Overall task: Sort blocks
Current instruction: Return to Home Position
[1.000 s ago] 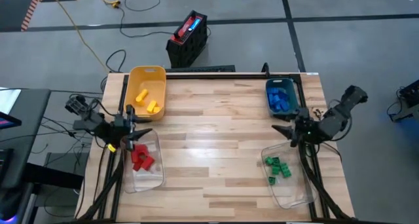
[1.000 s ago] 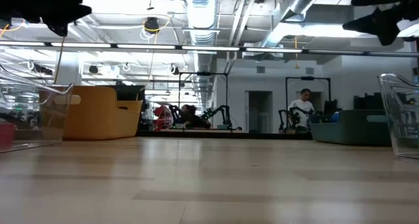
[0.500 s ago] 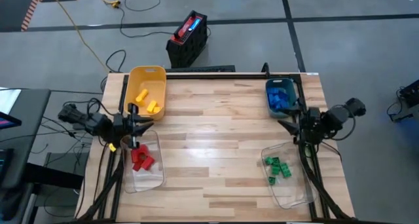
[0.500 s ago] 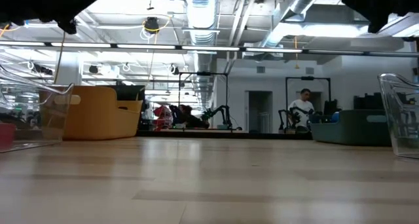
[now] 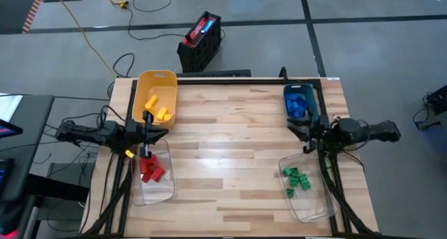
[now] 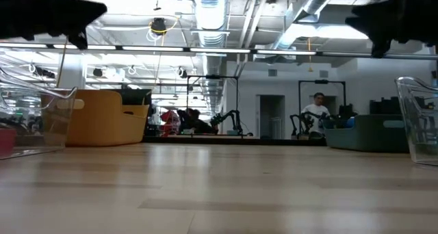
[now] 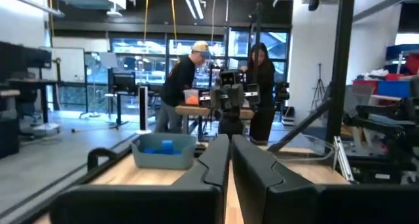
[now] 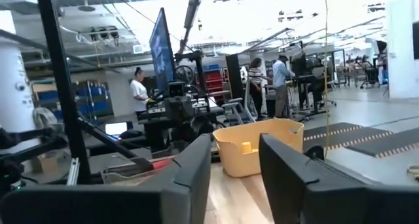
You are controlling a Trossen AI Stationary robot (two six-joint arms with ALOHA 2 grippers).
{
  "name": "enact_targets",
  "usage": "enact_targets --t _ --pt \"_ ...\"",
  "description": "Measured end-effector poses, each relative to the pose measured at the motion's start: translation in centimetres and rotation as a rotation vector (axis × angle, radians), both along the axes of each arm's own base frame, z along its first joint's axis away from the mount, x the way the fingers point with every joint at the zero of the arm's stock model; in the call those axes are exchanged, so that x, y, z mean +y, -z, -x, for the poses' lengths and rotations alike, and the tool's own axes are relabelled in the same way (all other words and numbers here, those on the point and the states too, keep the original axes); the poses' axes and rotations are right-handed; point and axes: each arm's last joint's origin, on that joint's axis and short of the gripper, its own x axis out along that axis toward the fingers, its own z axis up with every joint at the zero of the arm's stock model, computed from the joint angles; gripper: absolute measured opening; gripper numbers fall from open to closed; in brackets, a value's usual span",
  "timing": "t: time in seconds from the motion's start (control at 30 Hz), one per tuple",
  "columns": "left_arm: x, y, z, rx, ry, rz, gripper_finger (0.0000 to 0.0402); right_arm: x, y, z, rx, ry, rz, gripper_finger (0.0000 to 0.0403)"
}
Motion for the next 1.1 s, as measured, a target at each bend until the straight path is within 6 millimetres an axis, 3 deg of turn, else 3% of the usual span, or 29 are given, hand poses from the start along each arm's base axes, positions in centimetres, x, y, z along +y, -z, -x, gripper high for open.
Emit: enact_targets --t 0.1,0.43,0.6,0.8,1.1 --pt "0.2 1.2 -0.4 0.018 -0.002 0.022 0.0009 -0.5 1.1 -0.4 -0.013 0.004 -0.033 0.0124" --pt "0.7 1.6 -0.6 0.004 0.030 0.051 0.0001 -1.9 2.0 -0.6 0.021 0.003 -0.112 0.0077" --pt "0.7 1.7 -0.6 0.015 0.070 0.064 0.0001 -2.0 1.6 -0.5 -0.016 -0.049 -0.090 0.0054" --pt "0.3 2.0 -0.7 0.096 0.172 -0.040 0.0000 -1.6 0.9 -0.3 -0.032 -0.163 0.000 0.0031" --pt "0.3 3.0 -0.9 0.181 0.184 0.039 0.0000 -1.6 1.4 -0.5 0.016 -0.135 0.104 0.0004"
